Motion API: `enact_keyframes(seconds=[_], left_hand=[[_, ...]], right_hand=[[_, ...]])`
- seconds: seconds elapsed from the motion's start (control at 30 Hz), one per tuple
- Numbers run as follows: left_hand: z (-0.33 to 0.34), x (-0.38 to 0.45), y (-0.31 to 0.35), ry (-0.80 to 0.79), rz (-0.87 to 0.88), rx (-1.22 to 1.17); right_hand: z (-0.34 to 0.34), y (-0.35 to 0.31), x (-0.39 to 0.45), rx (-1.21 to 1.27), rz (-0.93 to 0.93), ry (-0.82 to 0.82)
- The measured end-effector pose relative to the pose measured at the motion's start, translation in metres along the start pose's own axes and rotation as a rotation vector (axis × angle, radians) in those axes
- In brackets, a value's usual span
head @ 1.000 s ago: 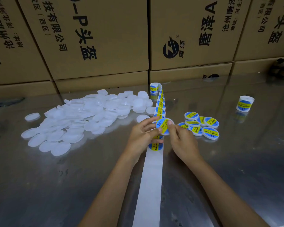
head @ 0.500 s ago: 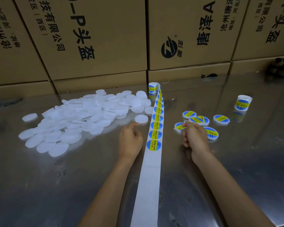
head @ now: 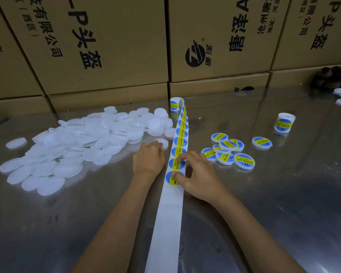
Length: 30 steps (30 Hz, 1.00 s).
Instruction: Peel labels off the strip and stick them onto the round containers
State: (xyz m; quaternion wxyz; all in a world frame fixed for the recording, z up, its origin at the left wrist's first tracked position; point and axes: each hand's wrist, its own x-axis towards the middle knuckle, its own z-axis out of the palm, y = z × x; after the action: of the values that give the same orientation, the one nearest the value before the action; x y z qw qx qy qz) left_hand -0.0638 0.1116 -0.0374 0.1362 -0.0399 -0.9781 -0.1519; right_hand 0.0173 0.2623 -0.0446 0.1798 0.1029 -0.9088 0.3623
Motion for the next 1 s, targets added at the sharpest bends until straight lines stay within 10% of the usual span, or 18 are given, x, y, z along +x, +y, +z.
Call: enact_keyframes(seconds=[0.77, 1.0], left_hand=[[-0.003, -0.028, -0.007, 0.143, 0.073, -0.312], [-0.019, -0.053, -0.009, 0.140, -0.294, -1.058]], right_hand=[[0.001, 0.007, 0.000, -0.128, -0.019, -0.121], [-0.005, 0.001, -0.002, -0.077, -0.017, -0.125]])
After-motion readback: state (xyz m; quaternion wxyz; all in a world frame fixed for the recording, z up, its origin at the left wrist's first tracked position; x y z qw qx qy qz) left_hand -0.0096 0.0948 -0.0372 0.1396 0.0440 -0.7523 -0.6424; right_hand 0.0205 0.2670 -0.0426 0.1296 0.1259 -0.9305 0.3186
